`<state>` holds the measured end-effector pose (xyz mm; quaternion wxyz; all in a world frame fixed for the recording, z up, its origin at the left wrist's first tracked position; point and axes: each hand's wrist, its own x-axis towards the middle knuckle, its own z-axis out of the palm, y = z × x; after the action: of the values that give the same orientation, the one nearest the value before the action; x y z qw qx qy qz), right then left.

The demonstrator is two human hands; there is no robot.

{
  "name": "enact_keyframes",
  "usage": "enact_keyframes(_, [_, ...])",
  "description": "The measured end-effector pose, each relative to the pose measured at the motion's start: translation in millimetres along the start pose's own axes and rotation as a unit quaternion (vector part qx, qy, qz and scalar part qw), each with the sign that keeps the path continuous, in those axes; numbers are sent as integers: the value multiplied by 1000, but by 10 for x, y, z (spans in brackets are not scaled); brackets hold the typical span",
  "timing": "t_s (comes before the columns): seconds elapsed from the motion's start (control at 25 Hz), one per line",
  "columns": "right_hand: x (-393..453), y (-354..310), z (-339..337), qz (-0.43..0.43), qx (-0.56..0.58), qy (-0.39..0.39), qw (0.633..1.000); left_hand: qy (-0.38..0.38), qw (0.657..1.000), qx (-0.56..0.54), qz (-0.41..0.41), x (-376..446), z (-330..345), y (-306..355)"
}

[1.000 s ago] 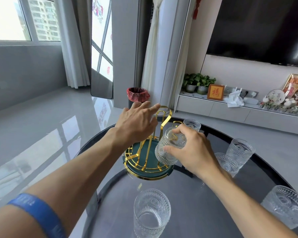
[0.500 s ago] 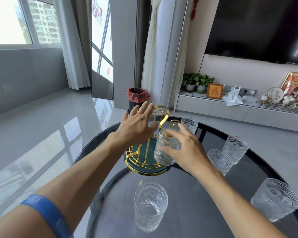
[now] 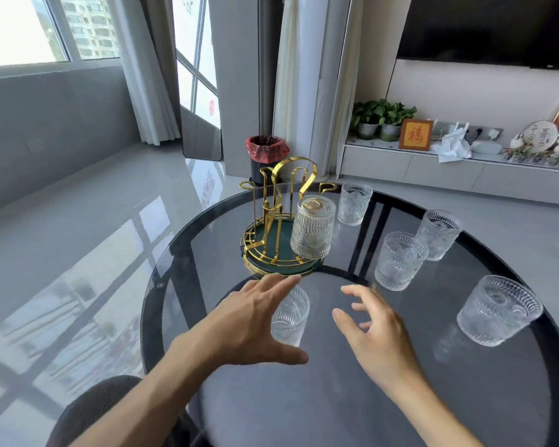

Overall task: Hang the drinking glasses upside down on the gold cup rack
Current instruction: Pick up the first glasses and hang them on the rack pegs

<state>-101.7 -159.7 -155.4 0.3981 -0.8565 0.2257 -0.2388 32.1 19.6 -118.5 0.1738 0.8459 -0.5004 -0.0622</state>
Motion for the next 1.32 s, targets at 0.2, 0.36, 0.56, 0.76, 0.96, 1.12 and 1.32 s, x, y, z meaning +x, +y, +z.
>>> enact_keyframes(0.2, [-153,-164,67,172,152,-92,969,131,991,-34,0,27,75,97])
enact_keyframes(0.36, [-182,-397,-1,352,456,-172,799,237,937,-248,67,15,-15,203])
enact_keyframes(0.56, [125,-648,-273,295,635,-101,706,233,919,-295,116,254,-227,504])
enact_keyframes(0.76, [820,-781,-620,227,530,39,816,150,953,-239,108,747,-857,267])
enact_keyframes(0.96, [1628,-874,-837,158,414,90,892,238,964,-123,3,1330,-1119,-187])
enact_keyframes(1.12, [2124,-871,-691,88,273,87,954,129,983,-134,5,1550,-978,-453])
enact_keyframes(1.32, [2355,-661,-536,-40,56,49,996,161,983,-87,27,1578,-979,-526])
